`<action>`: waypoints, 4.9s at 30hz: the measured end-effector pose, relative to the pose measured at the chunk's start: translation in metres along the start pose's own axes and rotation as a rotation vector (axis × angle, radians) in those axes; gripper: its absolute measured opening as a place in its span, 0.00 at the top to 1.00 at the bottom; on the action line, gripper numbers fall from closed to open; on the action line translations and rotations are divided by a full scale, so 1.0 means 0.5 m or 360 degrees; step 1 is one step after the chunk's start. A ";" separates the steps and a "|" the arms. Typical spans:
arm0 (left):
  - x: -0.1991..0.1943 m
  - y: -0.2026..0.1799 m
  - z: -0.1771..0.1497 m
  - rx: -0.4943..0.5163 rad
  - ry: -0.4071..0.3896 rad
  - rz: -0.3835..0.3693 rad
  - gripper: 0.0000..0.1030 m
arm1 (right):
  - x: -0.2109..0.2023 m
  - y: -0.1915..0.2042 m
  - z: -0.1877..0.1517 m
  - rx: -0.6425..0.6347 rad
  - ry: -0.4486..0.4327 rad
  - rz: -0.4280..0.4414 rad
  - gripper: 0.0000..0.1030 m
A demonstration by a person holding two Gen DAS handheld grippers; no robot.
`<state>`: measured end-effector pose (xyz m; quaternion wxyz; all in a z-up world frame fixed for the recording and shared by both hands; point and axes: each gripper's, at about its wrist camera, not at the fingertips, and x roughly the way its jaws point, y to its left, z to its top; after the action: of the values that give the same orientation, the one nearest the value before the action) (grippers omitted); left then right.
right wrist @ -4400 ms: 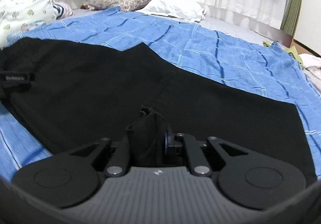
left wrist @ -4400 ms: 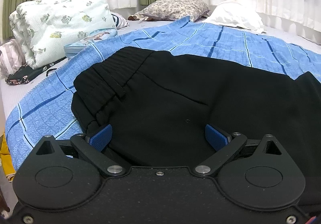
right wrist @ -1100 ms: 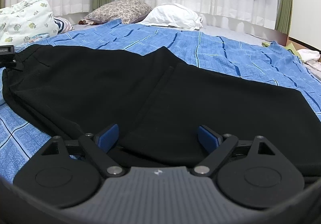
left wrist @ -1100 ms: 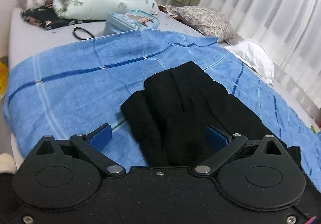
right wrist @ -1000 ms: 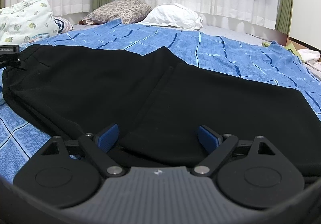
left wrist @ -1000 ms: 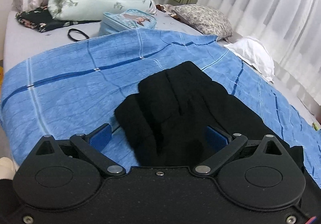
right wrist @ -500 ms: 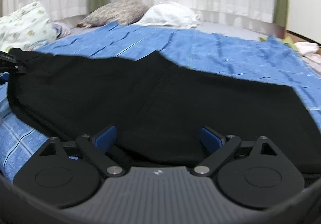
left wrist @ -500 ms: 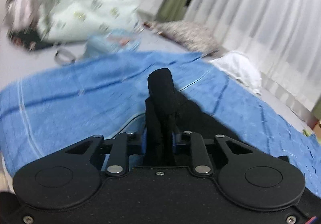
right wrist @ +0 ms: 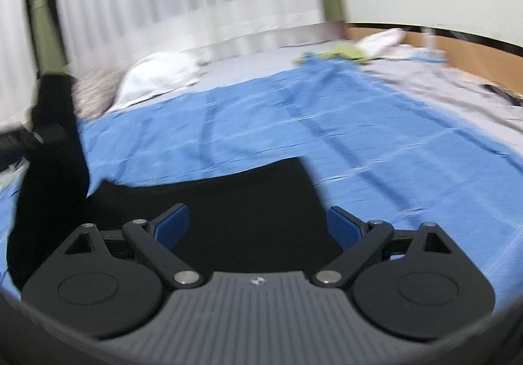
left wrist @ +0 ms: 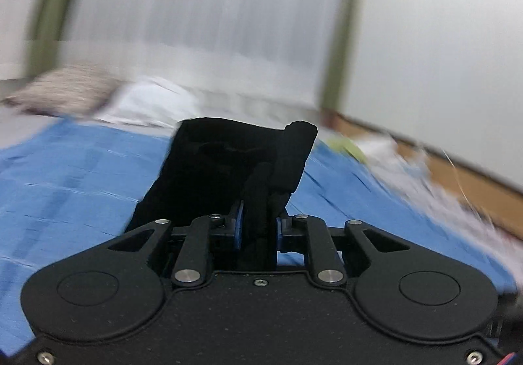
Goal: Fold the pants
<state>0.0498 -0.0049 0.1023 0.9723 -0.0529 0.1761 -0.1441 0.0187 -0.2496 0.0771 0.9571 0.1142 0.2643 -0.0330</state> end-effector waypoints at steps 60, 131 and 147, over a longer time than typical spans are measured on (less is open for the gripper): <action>-0.040 0.117 -0.141 -0.0031 0.0392 0.0217 0.48 | 0.076 0.002 -0.131 0.0045 -0.0238 -0.0497 0.67; 0.156 0.144 -0.036 -0.0015 0.0429 0.0295 0.39 | 0.183 0.052 0.003 -0.0317 0.0079 -0.0180 0.14; -0.038 0.101 -0.165 0.0041 0.0588 0.0218 0.38 | 0.059 0.140 -0.144 -0.0529 0.0098 0.0019 0.14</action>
<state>0.0164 0.0448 0.0238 0.9316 -0.0011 0.3530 -0.0870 0.0169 -0.1648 0.0159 0.9545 -0.0433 0.2945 0.0204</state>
